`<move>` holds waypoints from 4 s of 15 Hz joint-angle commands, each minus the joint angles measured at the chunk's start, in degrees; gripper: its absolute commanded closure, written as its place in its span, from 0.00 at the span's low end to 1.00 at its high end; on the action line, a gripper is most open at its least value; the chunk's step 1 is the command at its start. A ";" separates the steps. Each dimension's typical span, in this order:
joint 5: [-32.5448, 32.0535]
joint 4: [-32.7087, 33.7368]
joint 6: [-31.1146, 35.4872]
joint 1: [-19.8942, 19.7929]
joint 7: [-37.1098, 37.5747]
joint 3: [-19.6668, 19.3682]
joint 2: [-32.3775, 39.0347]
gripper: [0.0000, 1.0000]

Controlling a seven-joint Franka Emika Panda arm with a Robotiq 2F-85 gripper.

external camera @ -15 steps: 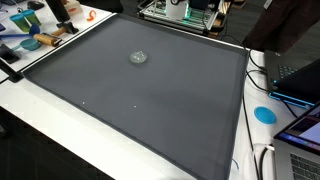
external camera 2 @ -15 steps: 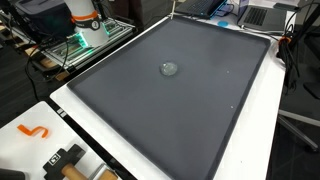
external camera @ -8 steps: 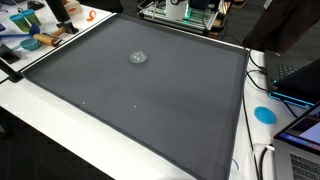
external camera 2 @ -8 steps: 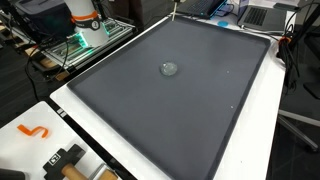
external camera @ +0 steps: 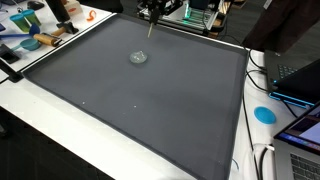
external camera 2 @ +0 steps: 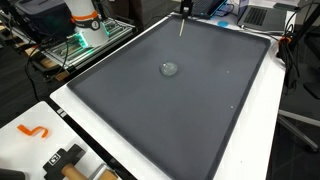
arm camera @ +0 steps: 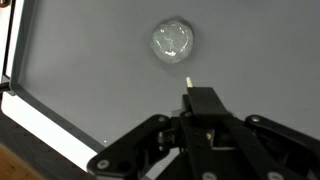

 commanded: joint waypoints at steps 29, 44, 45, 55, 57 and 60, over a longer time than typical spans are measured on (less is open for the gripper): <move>31.77 0.43 14.22 -10.55 -13.53 -6.77 2.33 0.97; 41.29 -2.08 13.97 -12.96 -19.11 -8.94 0.49 0.97; 42.23 -2.13 13.46 -13.14 -19.38 -9.20 0.25 0.97; 54.99 -4.93 14.68 -13.88 -30.02 -10.57 -2.89 0.97; 55.62 -6.07 14.74 -13.86 -32.02 -10.97 -4.03 0.97; 55.72 -8.40 15.11 -13.60 -35.15 -11.63 -5.92 0.97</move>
